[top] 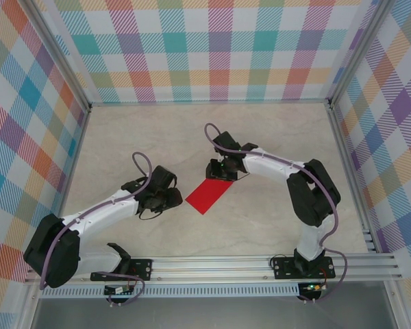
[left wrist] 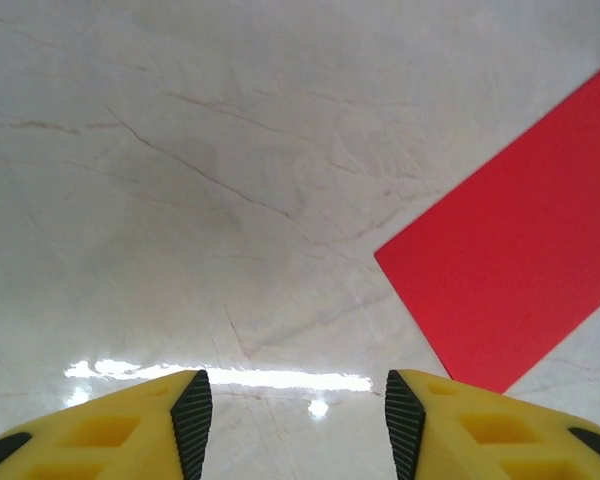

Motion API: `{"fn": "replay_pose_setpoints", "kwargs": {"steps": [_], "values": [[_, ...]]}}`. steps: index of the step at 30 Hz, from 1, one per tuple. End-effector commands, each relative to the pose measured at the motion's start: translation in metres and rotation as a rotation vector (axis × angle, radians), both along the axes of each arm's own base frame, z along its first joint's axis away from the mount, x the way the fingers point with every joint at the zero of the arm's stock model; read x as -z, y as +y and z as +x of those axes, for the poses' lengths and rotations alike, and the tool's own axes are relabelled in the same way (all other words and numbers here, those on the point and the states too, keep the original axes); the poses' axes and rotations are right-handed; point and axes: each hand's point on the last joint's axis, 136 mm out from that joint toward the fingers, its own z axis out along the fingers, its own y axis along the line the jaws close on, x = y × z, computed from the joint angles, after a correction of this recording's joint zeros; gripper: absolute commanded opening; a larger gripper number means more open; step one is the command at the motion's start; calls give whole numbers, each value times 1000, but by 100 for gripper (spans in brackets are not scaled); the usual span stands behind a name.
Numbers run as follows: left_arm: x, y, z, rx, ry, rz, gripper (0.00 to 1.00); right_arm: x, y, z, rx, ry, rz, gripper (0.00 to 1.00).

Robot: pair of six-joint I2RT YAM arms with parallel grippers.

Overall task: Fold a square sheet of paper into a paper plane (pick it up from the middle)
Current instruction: Rotate the square sheet of paper at the center of the table.

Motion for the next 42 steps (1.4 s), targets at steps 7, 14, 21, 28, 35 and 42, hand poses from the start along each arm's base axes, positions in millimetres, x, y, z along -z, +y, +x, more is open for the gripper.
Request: {"fn": "replay_pose_setpoints", "kwargs": {"steps": [7,14,21,28,35,42], "values": [[8,18,2,-74,23,-14,61,47,-12,-3,54,50,-288,46],[8,28,-1,-106,13,-14,68,71,18,-33,-307,64,-251,46],[20,25,-15,-98,40,-64,72,77,3,-89,-638,112,-170,45],[14,11,-14,-63,38,-131,74,16,12,-66,-514,-59,-105,47],[5,31,-11,-116,0,-47,75,6,48,-69,-277,10,-16,40],[11,52,-14,-195,26,-31,76,29,93,-88,-264,76,-29,24]]}}
